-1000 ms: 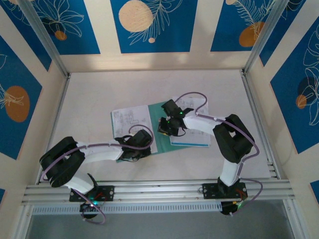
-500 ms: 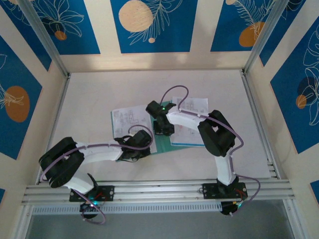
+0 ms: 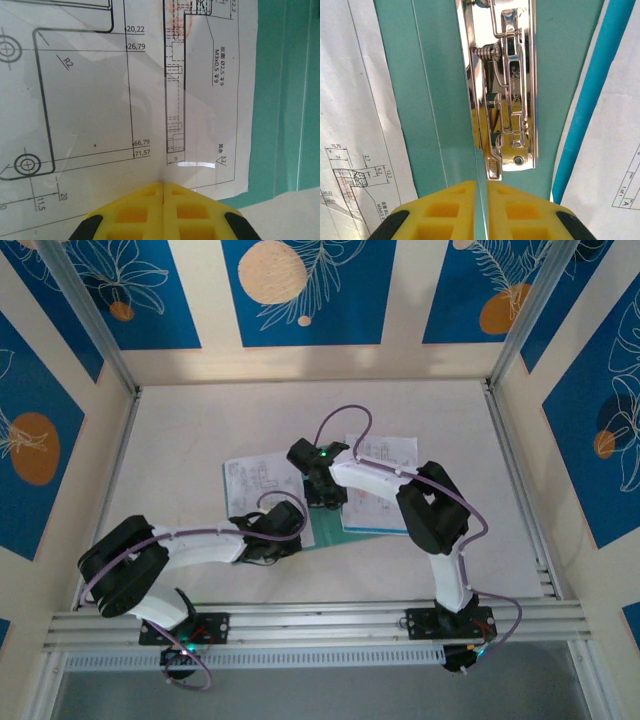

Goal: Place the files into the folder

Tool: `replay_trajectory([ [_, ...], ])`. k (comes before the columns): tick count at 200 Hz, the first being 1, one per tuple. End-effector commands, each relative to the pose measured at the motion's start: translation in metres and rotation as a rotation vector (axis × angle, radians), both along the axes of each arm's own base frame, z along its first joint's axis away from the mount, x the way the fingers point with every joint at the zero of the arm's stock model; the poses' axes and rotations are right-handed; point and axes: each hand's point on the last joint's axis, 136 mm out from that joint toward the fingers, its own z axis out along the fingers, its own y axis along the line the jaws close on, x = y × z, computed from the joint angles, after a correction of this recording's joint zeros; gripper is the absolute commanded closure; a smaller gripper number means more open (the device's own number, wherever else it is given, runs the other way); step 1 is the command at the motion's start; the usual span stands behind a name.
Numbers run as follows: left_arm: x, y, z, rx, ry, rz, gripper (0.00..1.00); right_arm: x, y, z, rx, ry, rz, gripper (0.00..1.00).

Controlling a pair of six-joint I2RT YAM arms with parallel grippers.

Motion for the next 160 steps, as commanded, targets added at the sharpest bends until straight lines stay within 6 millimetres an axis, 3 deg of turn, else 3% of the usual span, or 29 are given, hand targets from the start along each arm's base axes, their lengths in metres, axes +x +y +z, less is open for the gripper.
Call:
replay_trajectory([
  [1,-0.016,0.029,-0.019,0.120,0.057,0.011,1.00,-0.001,0.000,-0.009,-0.038,0.024,0.024,0.84],
  [160,-0.018,0.031,-0.020,0.123,0.062,0.014,1.00,-0.005,-0.017,-0.033,-0.166,0.059,0.046,0.83],
])
